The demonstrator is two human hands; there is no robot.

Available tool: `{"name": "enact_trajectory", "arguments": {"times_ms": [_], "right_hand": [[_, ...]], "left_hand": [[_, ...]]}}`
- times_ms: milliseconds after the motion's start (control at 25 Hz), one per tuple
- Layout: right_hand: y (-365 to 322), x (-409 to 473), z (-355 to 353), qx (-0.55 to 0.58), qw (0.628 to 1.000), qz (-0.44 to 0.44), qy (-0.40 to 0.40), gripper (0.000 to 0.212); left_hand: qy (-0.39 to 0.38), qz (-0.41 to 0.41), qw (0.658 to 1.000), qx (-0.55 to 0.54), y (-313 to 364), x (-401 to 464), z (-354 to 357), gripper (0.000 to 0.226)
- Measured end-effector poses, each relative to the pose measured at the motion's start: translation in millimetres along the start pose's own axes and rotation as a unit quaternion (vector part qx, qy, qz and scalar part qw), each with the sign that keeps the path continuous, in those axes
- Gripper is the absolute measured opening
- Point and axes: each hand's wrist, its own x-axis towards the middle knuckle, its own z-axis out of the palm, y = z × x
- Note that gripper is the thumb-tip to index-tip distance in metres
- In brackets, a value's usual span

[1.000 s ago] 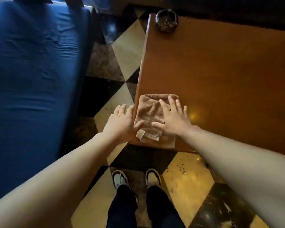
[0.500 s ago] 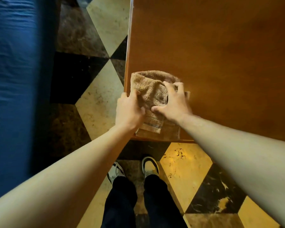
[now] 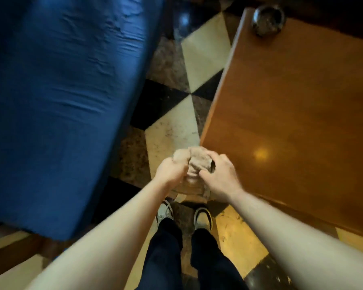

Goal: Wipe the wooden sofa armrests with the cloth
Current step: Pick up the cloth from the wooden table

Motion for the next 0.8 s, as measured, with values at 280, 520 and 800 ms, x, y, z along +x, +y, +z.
{"name": "enact_trajectory", "arguments": {"times_ms": [280, 520, 800], "right_hand": [[-155, -106, 37, 0.033, 0.973, -0.158, -0.165, 0.054], [-224, -204, 129, -0.116, 0.917, -0.263, -0.276, 0.040], [-250, -302, 298, -0.139, 0.900, -0.243, -0.333, 0.030]], "left_hand": [[0.195, -0.015, 0.971, -0.135, -95, -145, -134, 0.054], [0.284, -0.038, 0.917, -0.276, -221, -271, -173, 0.039], [0.317, -0.122, 0.831, -0.441, -407, -311, -187, 0.065]]}}
